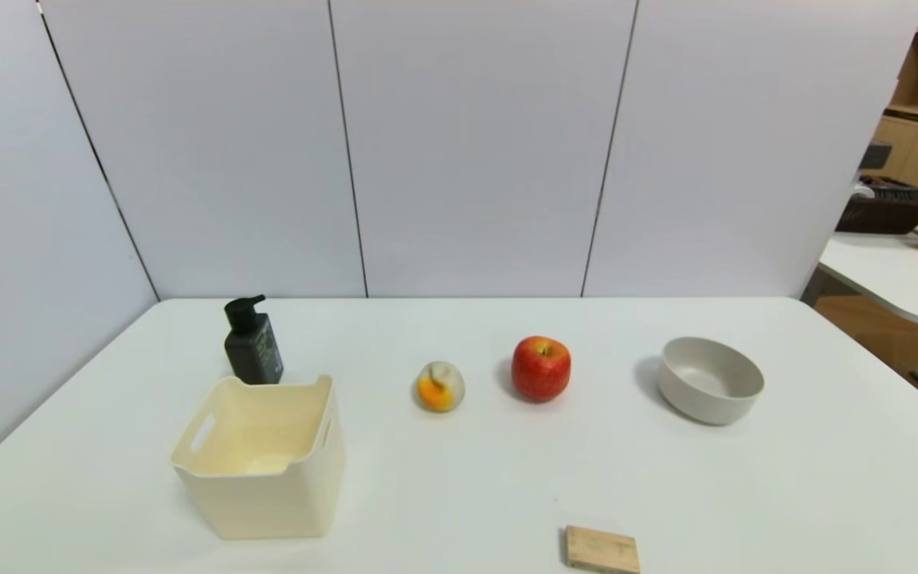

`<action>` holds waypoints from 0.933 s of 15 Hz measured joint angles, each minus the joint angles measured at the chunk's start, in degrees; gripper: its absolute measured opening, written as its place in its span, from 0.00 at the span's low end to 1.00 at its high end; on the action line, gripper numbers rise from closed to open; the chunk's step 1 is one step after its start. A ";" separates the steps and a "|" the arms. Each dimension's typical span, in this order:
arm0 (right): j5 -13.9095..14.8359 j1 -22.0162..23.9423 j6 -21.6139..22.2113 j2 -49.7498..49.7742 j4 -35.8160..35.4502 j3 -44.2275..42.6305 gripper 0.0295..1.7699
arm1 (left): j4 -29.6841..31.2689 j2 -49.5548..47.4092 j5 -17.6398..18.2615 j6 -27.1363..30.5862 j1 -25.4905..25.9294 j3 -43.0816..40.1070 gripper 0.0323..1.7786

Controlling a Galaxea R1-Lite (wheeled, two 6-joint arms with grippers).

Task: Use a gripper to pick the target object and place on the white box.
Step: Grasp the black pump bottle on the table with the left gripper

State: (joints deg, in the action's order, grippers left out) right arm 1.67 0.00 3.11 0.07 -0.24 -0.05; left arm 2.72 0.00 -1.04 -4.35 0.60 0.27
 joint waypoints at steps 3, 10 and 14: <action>0.01 0.00 -0.02 0.00 -0.02 0.00 0.96 | 4.35 0.79 -4.14 -4.05 -0.05 5.44 0.95; 0.00 0.00 0.00 0.00 0.02 0.00 0.96 | 4.61 22.35 -6.86 -3.58 -1.44 33.57 0.95; 0.01 -0.02 0.00 0.00 0.00 0.02 0.96 | 4.52 40.55 -6.53 -1.46 -2.13 51.02 0.95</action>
State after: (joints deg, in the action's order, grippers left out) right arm 1.68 -0.02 3.11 0.07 -0.24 -0.02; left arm 7.24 40.55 -7.57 -5.81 -1.54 51.29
